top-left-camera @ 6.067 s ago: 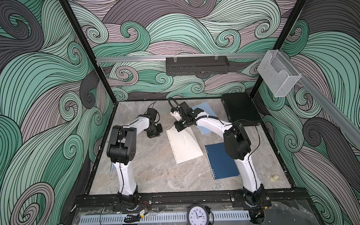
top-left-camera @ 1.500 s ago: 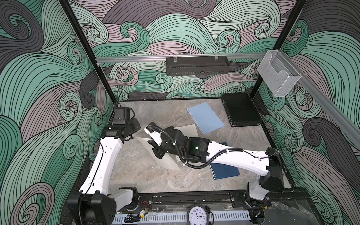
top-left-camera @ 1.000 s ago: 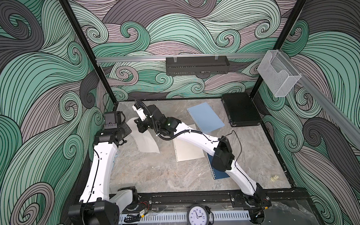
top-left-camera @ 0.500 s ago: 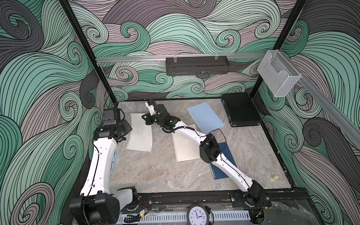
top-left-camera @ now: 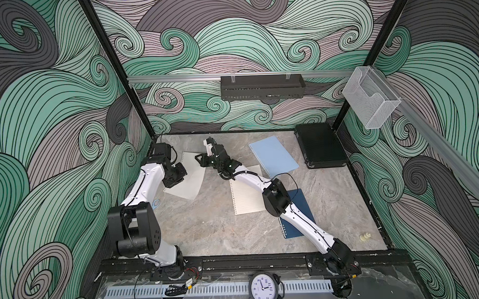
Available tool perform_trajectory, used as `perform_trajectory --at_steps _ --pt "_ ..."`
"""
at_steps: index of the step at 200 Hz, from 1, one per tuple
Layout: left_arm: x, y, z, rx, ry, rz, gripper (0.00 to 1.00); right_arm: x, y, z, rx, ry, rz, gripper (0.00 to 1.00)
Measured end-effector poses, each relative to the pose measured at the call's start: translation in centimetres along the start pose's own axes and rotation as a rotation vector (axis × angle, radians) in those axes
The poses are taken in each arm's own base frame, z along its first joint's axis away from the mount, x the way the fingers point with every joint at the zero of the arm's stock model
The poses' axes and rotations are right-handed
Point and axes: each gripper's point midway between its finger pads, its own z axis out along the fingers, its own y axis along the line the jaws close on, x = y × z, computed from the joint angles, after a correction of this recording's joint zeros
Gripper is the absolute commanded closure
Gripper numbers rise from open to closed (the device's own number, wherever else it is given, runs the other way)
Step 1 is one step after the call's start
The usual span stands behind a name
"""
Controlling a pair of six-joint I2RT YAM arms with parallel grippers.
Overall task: Tear off pages from different notebooks
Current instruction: Place the paper at the center of the board.
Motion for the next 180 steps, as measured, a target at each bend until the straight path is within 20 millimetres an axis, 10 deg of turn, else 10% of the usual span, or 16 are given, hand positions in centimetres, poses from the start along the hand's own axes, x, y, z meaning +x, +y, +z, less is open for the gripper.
perform_trajectory --at_steps 41,89,132,145,180 --pt "-1.1 -0.7 1.8 -0.011 0.036 0.029 0.88 -0.1 -0.7 -0.2 0.023 0.007 0.011 0.32" --pt "-3.0 -1.2 3.4 -0.030 0.052 0.065 0.64 -3.1 -1.5 -2.3 0.095 0.048 -0.031 0.19" --pt "-3.6 -1.6 4.6 -0.050 0.080 0.089 0.61 -11.3 3.2 -8.3 0.126 0.027 -0.146 0.19" --pt "-3.7 -2.1 5.1 -0.055 0.094 0.108 0.60 -13.1 4.7 -10.6 0.137 0.027 -0.182 0.00" --pt "-3.7 -3.1 7.2 -0.089 0.133 0.150 0.58 -13.1 6.9 -16.5 0.171 0.074 -0.254 0.00"
